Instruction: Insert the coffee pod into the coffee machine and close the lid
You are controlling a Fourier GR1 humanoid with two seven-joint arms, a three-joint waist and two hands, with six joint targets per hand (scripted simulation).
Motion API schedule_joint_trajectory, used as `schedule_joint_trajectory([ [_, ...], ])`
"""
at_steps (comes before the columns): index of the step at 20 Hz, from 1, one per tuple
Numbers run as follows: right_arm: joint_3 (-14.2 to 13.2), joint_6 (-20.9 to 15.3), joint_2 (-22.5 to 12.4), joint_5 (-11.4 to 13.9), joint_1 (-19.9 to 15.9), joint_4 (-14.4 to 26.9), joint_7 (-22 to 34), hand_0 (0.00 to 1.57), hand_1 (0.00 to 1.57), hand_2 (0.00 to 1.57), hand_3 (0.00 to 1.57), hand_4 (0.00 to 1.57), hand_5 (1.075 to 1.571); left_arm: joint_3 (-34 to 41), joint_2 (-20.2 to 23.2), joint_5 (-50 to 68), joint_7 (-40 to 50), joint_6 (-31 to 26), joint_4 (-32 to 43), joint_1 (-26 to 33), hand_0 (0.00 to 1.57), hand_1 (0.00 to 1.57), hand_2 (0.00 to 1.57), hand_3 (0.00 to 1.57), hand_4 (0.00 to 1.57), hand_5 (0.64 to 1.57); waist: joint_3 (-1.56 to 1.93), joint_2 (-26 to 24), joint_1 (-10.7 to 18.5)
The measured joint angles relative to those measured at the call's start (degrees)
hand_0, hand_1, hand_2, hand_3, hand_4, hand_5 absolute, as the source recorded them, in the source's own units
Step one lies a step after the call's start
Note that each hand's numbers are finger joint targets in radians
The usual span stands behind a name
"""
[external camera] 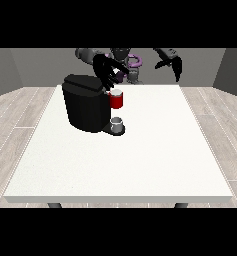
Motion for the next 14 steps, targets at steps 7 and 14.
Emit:
schedule_joint_trajectory([
  [7,-1.78,0.57,-3.87,1.42,-1.14,-4.21,7.68,0.0,0.0,0.0,0.0,0.0,1.571,-1.31,-0.43,0.3,-0.32,-1.31,-0.01,-2.66,0.0,0.0,0.0,0.0,0.37,1.571,0.62,2.52,4.26],
  [14,-2.68,1.85,-5.52,2.01,-5.47,-6.58,6.16,0.0,0.0,0.0,0.0,0.0,1.571,-2.94,-1.18,0.22,-0.97,-2.3,-0.22,-5.46,0.0,0.0,0.0,0.0,0.25,1.571,0.12,6.21,10.95],
])
